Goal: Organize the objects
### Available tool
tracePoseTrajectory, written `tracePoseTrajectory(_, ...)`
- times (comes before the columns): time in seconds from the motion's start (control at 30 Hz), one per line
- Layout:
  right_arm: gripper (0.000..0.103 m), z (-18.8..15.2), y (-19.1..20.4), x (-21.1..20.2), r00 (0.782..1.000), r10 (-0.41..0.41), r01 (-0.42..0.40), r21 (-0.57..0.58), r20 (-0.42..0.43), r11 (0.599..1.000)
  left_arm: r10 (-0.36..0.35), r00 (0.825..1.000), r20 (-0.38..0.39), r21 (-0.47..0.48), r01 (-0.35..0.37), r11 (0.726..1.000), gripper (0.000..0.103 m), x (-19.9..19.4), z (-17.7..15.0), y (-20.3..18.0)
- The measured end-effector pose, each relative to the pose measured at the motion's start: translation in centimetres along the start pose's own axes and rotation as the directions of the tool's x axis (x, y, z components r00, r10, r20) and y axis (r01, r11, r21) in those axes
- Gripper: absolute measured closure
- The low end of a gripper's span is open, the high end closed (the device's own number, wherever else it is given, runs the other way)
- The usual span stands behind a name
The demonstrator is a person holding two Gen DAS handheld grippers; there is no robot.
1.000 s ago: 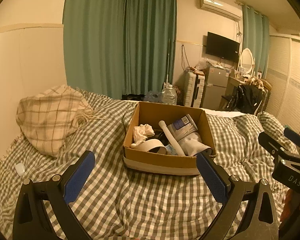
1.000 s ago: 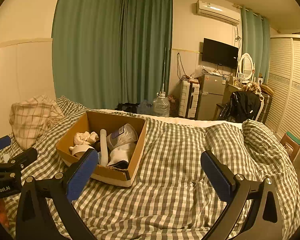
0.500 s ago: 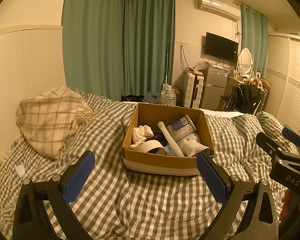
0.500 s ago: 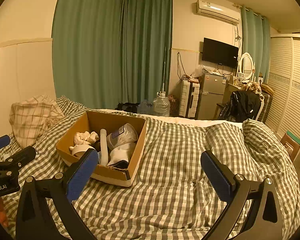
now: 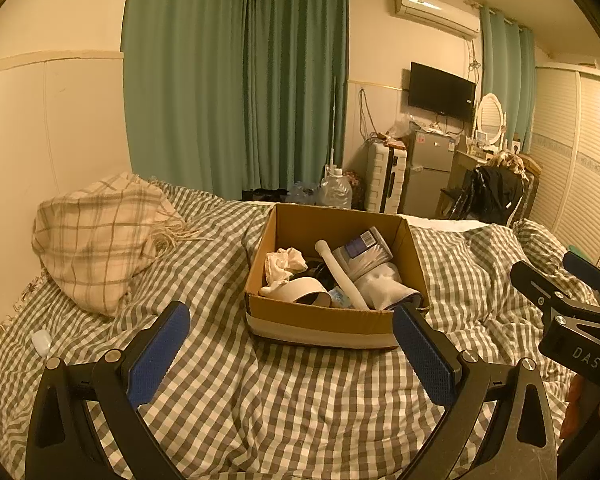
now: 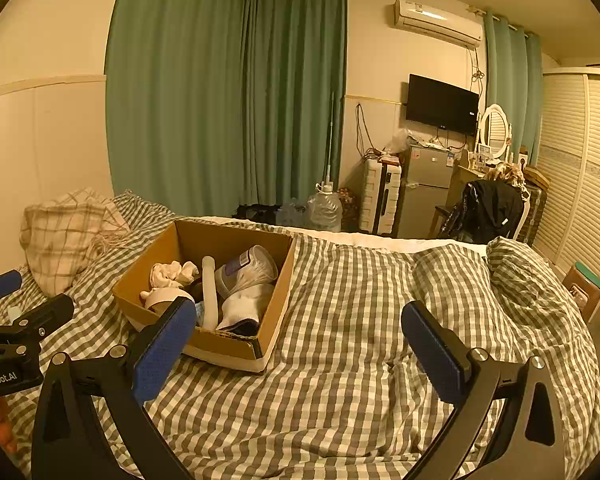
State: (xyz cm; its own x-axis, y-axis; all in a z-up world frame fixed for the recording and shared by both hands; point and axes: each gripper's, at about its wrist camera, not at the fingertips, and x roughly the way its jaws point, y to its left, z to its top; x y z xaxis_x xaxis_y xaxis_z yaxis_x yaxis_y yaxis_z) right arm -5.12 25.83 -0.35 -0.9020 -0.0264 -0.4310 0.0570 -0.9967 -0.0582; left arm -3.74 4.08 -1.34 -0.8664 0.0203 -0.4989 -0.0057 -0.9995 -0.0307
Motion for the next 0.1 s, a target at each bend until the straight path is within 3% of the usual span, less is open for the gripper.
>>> tracePoseTrajectory(0.1,0.0,-0.02,0.01,0.02,1.0,0.006,-0.006,-0.001,-0.003,1.0,0.009,1.0,0.004,0.002,-0.009,1.0,0.0,0.0,-0.12,-0.06)
